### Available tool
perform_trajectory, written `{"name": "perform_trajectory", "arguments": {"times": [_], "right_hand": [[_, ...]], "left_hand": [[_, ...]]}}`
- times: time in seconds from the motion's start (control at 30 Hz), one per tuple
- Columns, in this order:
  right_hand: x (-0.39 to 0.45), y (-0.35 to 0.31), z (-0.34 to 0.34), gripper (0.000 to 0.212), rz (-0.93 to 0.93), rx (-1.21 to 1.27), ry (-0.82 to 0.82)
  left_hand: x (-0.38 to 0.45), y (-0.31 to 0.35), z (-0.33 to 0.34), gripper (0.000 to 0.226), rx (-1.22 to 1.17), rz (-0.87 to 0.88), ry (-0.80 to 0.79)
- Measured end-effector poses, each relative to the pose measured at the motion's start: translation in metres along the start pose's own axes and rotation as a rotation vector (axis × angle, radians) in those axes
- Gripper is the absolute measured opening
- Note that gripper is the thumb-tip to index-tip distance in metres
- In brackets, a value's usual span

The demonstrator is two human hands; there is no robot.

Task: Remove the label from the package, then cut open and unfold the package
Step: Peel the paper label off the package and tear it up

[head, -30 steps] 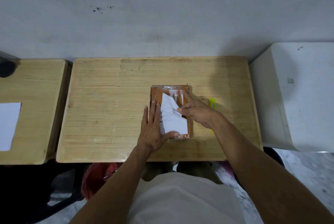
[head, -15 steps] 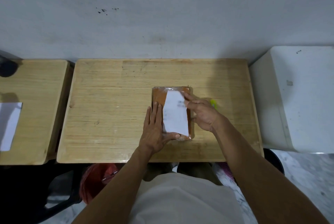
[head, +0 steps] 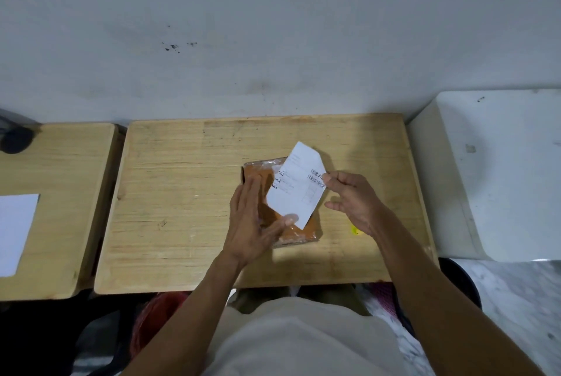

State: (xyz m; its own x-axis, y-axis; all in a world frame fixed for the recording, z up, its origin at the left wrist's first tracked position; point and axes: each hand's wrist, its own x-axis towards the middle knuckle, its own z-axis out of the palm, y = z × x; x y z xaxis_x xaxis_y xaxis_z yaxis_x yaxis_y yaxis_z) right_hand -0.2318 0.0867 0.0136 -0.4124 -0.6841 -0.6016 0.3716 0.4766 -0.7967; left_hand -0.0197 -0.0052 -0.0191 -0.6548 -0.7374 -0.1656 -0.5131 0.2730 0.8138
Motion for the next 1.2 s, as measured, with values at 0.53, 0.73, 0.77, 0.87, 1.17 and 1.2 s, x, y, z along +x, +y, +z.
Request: {"name": "perform_trajectory", "arguments": {"times": [0.53,0.73,0.77,0.87,1.17,1.2], "right_hand": [[-0.031,-0.014,0.011,0.025,-0.426,-0.232,0.177],[-0.032,-0.019,0.014,0.021,-0.496,-0.295,0.177],[-0.033,-0.019,0.014,0.022,-0.47,-0.271,0.176],[-0.034,-0.021,0.013,0.022,-0.434,-0.261,0.15],[-0.035,-0.027,0.024,0.03,-0.469,-0.519,0.177],[-0.035,-0.027,0.025,0.028,-0.481,-0.549,0.189]], "left_hand": [[0.029,0.044,-0.024,0.036,-0.22,-0.019,0.064],[0.028,0.06,-0.034,0.027,-0.312,-0.051,0.074],[0.027,0.061,-0.036,0.025,-0.318,-0.028,0.066],[0.028,0.061,-0.04,0.026,-0.275,0.014,0.043],[0.029,0.059,-0.047,0.029,-0.173,-0.026,0.099],[0.029,0.059,-0.047,0.027,-0.158,-0.026,0.11]]}}
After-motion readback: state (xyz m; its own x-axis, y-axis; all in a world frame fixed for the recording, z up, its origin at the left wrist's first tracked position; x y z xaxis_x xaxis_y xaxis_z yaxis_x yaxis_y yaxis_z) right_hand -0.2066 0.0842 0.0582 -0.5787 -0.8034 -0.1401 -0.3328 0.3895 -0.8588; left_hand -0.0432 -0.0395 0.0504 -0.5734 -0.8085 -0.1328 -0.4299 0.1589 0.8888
